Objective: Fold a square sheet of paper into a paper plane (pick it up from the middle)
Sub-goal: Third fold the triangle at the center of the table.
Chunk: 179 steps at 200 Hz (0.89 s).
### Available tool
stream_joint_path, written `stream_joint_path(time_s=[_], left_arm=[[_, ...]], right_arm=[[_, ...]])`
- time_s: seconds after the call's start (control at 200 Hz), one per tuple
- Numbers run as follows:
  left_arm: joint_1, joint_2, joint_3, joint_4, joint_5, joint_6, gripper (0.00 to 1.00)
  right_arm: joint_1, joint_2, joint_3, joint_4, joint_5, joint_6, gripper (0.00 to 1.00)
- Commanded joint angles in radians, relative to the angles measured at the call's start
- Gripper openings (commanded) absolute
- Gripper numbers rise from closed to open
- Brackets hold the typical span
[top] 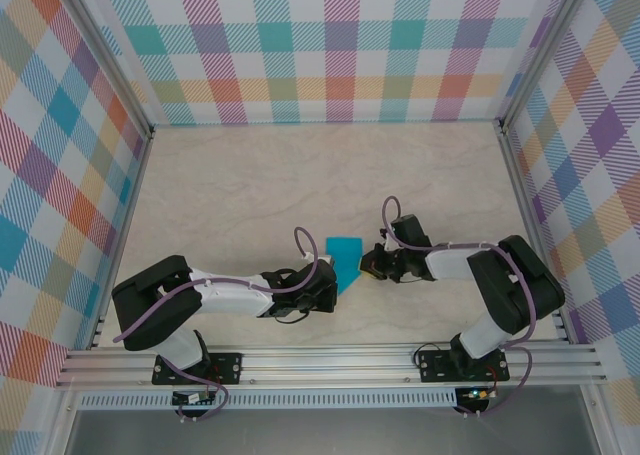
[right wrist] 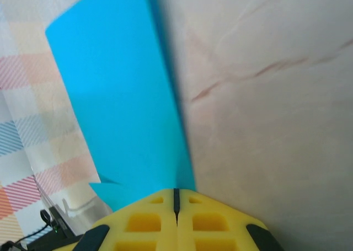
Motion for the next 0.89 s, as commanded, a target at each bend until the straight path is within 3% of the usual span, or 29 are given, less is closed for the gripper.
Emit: stream_joint_path(time_s=[0.0, 0.23, 0.395, 0.595, 0.685, 0.89], left_arm=[[-0.011, 0.041, -0.054, -0.135, 0.002, -0.003, 0.02], [-0.011, 0.044, -0.047, -0.13, 0.014, 0.0, 0.02], [-0.011, 0.049, -0.037, -0.132, 0.021, 0.003, 0.03], [-0.011, 0.045, -0.031, -0.136, 0.023, 0.007, 0.03], [-0.011, 0.041, -0.026, -0.144, 0.027, 0.01, 0.03], [-0.012, 0.015, -0.01, -0.159, 0.027, 0.011, 0.04]], right_arm=[[-0.046, 0.008, -0.01, -0.026, 0.028, -0.038, 0.04], [-0.041, -0.127, -0.021, -0.036, -0.035, -0.019, 0.06], [0.037, -0.202, -0.007, -0.073, -0.021, -0.008, 0.08], [0.179, -0.086, 0.062, -0.046, -0.021, -0.002, 0.07], [0.189, -0.007, 0.067, 0.024, -0.066, 0.018, 0.07], [0.189, 0.088, 0.061, 0.003, -0.028, 0.002, 0.03]])
